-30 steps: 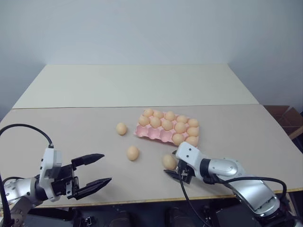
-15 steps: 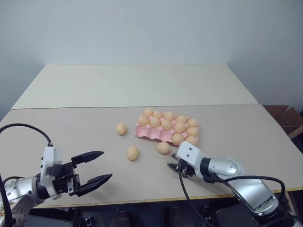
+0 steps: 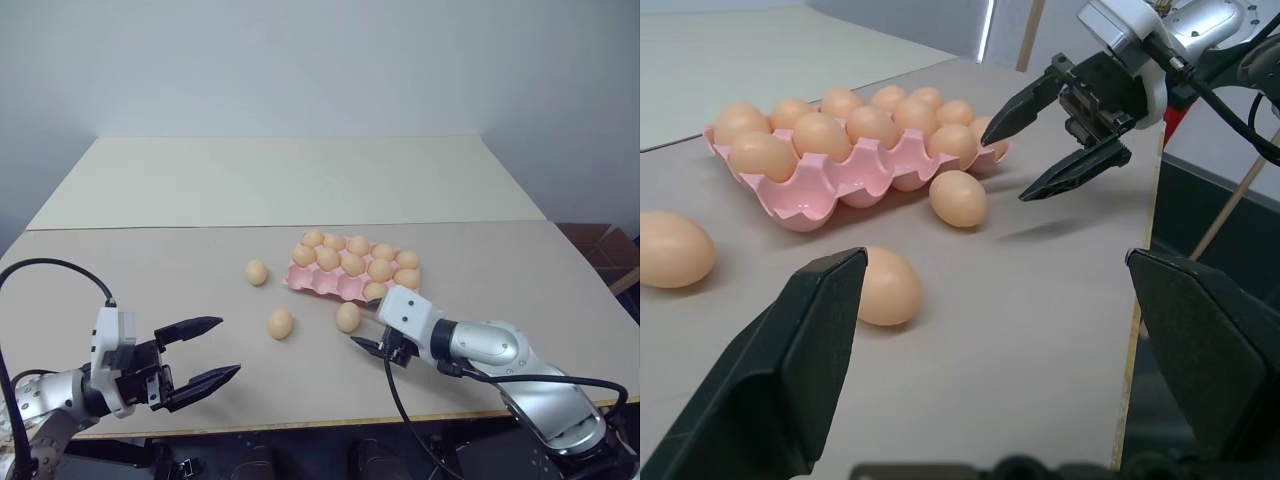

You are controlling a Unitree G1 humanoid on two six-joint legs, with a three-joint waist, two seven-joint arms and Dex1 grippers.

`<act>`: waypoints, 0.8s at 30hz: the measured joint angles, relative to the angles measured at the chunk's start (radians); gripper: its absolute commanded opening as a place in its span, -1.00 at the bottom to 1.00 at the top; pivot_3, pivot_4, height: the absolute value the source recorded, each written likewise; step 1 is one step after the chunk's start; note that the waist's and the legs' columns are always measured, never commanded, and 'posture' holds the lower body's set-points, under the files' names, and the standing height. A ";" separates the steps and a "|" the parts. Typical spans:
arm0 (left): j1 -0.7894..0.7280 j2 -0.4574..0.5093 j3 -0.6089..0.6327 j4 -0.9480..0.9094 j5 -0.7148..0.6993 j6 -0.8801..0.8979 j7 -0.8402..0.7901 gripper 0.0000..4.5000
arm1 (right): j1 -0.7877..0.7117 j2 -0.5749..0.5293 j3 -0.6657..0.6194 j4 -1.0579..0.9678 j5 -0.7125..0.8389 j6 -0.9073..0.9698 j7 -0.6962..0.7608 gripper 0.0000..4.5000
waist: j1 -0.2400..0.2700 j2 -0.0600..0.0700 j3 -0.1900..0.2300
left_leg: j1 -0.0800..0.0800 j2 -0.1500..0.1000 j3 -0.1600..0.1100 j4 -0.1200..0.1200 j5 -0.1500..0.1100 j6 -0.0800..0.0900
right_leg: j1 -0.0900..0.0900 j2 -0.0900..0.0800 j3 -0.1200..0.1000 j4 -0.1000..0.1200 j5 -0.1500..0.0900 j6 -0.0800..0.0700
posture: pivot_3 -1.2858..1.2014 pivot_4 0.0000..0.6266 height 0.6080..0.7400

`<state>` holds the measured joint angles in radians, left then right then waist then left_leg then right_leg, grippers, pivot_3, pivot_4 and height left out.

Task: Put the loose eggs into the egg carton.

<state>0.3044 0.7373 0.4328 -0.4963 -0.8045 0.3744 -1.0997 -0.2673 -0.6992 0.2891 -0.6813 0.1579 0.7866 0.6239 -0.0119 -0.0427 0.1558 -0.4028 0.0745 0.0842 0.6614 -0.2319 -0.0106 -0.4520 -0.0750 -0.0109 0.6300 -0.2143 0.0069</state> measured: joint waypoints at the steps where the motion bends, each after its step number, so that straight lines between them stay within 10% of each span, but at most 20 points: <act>1: -0.002 0.000 0.000 0.000 0.000 0.000 0.000 1.00 | -0.005 0.004 0.000 0.000 0.000 0.000 -0.002 0.65 | 0.000 0.000 0.000 | 0.000 0.000 0.000 0.000 0.000 0.000 | 0.000 0.000 0.000 0.000 0.000 0.000 | 0.03 -0.52 1.00; 24: 0.025 -0.008 -0.002 -0.015 0.003 0.000 0.017 1.00 | -0.033 0.135 0.128 0.233 -0.164 -0.131 -0.057 0.65 | -0.001 -0.001 -0.001 | 0.000 0.000 0.000 0.001 0.000 0.000 | 0.000 0.000 0.000 0.001 0.002 0.001 | 0.03 -0.52 1.00</act>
<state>0.3296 0.7288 0.4307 -0.5112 -0.8019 0.3745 -1.0825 -0.2998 -0.5642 0.4174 -0.4480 -0.0060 0.6554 0.5669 -0.0131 -0.0441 0.1548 -0.4023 0.0746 0.0844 0.6620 -0.2318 -0.0104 -0.4518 -0.0746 -0.0105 0.6313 -0.2126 0.0077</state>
